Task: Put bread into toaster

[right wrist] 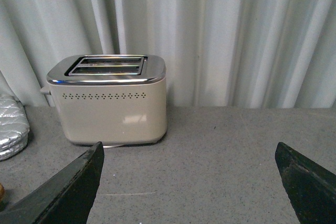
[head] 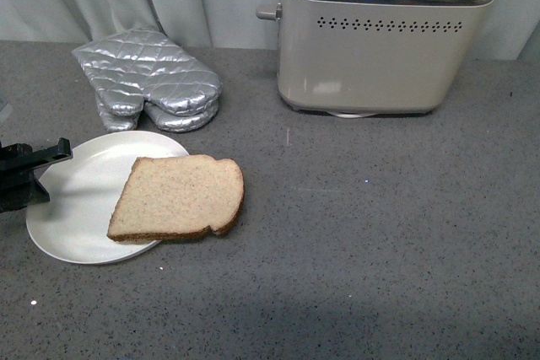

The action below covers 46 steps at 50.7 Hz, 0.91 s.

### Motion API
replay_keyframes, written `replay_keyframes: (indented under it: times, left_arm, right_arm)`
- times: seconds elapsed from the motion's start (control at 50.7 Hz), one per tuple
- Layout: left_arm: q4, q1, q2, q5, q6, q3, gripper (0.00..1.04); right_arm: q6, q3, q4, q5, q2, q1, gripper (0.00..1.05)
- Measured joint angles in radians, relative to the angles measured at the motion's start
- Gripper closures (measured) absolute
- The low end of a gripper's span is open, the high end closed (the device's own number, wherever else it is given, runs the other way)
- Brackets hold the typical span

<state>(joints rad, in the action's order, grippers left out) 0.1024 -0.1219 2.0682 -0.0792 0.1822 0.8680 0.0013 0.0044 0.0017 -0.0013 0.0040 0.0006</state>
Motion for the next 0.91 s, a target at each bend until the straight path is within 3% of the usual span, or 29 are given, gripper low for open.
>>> replay_keyframes:
  times: [0.039, 0.256, 0.414, 0.907]
  left_arm:
    - [-0.003, 0.000, -0.002, -0.015, 0.011, 0.000, 1.01]
    - [-0.036, 0.017, -0.026, -0.107, 0.083, -0.013, 1.02]
    - [-0.028, 0.079, -0.071, -0.185, 0.164, -0.034, 1.02]
    - [-0.005, 0.301, -0.049, -0.209, 0.338, 0.022, 1.02]
  right_arm:
    - [0.000, 0.000, 0.000, 0.000, 0.000, 0.000, 0.10]
    - [0.000, 0.000, 0.000, 0.000, 0.000, 0.000, 0.10]
    - [0.000, 0.000, 0.000, 0.000, 0.000, 0.000, 0.10]
    - [0.000, 0.000, 0.000, 0.000, 0.000, 0.000, 0.10]
